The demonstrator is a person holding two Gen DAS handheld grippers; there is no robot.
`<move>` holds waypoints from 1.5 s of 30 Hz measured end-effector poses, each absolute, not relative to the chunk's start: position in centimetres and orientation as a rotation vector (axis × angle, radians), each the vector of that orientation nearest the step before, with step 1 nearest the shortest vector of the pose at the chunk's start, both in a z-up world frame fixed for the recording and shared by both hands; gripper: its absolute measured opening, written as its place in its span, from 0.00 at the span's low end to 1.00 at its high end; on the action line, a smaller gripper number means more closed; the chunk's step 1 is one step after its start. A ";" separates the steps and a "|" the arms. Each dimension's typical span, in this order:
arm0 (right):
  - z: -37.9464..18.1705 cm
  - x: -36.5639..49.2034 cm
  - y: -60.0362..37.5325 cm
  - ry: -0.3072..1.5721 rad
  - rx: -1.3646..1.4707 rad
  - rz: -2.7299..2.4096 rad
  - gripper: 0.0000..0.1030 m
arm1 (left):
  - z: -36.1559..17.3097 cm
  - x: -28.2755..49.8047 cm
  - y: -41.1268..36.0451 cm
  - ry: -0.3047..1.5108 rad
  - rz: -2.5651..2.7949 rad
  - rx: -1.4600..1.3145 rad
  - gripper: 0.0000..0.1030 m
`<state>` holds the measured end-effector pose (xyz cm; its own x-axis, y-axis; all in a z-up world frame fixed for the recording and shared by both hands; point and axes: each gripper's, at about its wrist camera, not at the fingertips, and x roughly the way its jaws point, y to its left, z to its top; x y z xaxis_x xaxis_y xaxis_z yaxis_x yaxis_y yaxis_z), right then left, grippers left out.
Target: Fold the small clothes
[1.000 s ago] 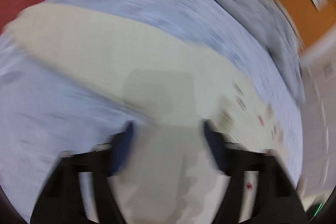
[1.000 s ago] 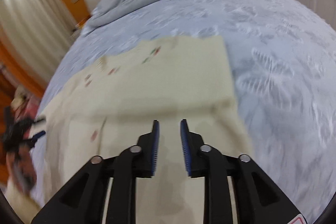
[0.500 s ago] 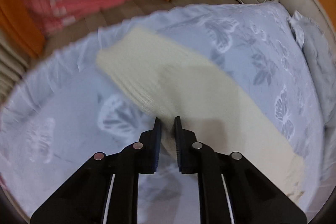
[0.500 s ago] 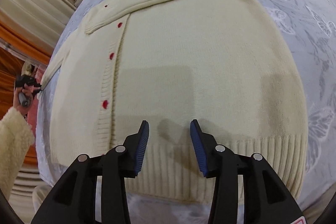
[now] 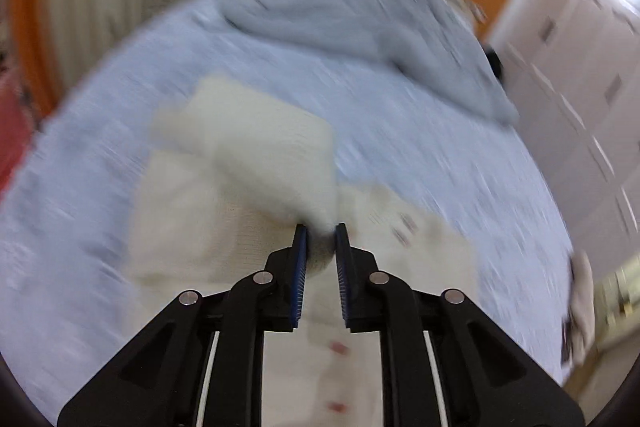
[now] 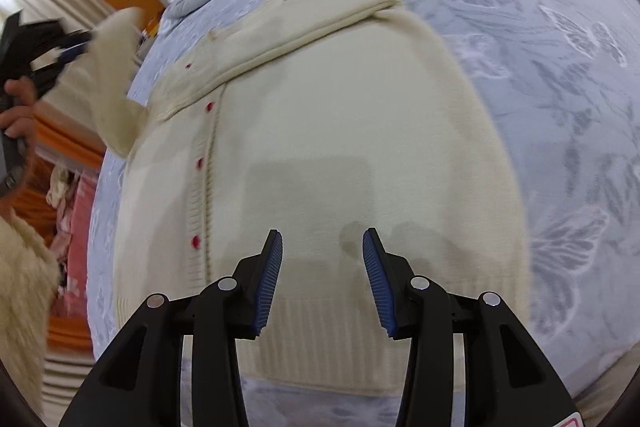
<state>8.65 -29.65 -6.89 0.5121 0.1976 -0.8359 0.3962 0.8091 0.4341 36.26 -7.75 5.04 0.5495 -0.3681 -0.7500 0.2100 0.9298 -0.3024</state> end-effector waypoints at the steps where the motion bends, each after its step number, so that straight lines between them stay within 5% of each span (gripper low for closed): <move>1: -7.0 8.5 -30.3 1.050 0.655 -0.143 0.42 | 3.1 35.4 -10.2 0.970 -0.374 -0.158 0.24; 4: -6.7 7.5 -32.4 1.037 0.697 -0.167 0.44 | -1.9 32.7 -14.2 1.097 -0.428 -0.147 0.50; 8: -5.1 9.3 -33.8 0.996 0.635 -0.160 0.52 | -5.4 30.5 -9.9 1.136 -0.362 -0.275 0.57; 16: -4.6 21.6 -33.1 0.947 0.567 -0.087 0.59 | -5.8 34.7 3.4 1.138 -0.099 -0.436 0.58; 24: -8.4 31.0 -34.1 0.989 0.705 -0.184 0.55 | -8.8 40.3 9.1 1.184 -0.001 -0.698 0.57; 25: -8.7 31.3 -33.7 0.989 0.700 -0.182 0.43 | -9.4 40.7 9.0 1.199 0.002 -0.720 0.52; 26: -8.6 31.8 -33.1 0.983 0.666 -0.161 0.09 | -10.2 41.1 9.0 1.222 0.009 -0.745 0.34; 28: -7.5 32.5 -32.1 0.964 0.616 -0.127 0.10 | -10.4 41.5 9.5 1.210 0.016 -0.793 0.09; 34: 4.3 31.2 -32.9 0.595 0.555 -0.006 0.08 | -6.2 40.8 9.4 1.031 -0.034 -0.782 0.09; 37: 1.5 32.4 -33.8 0.684 0.486 -0.085 0.08 | -7.5 41.2 7.2 1.082 -0.028 -0.674 0.09; 40: -8.3 33.8 -36.2 0.996 0.560 -0.177 0.08 | -10.1 40.8 6.3 1.146 0.018 -0.599 0.09; 45: -6.5 32.1 -36.9 0.865 0.633 -0.129 0.08 | -10.2 40.6 5.5 1.129 0.007 -0.489 0.12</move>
<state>32.12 -36.89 -6.49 0.6536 0.1425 -0.7433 0.3535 0.8109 0.4663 40.59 5.46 -10.24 0.4395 -0.2379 -0.8662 -0.2479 0.8947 -0.3716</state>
